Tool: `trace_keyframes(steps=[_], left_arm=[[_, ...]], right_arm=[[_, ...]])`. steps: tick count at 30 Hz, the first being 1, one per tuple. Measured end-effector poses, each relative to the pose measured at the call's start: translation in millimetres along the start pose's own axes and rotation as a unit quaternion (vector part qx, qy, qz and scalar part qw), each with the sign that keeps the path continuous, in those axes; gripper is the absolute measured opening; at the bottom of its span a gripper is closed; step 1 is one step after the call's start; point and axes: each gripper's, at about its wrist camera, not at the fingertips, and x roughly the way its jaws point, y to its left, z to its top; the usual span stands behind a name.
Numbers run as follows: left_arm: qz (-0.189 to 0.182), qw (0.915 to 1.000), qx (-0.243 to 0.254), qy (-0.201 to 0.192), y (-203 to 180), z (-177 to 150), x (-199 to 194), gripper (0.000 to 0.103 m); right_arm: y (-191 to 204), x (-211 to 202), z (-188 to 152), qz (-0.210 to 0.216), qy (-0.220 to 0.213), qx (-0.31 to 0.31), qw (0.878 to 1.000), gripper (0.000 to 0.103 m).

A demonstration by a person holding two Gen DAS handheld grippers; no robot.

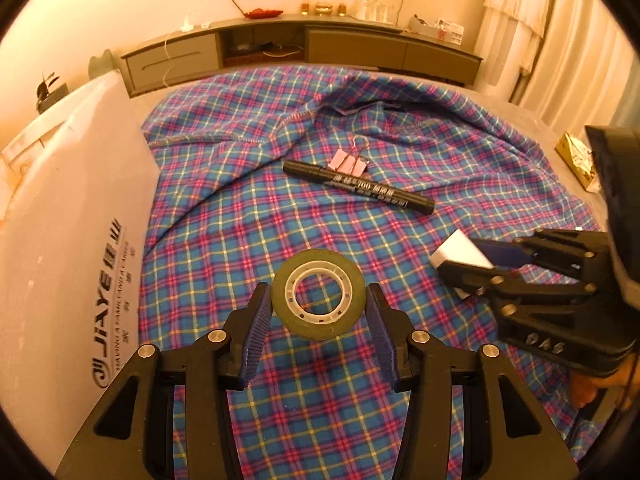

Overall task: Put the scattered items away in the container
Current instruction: 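Lift the tape roll with the left gripper while the right gripper lifts the plug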

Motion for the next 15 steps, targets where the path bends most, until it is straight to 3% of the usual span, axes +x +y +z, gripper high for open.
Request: trace_keyframes(steps=[15], left_arm=[[-0.003, 0.9994, -0.018, -0.030, 15, -2, -44, 0.050]], right_arm=[[36, -51, 8, 0.015, -0.050, -0.017, 0.999, 0.033]])
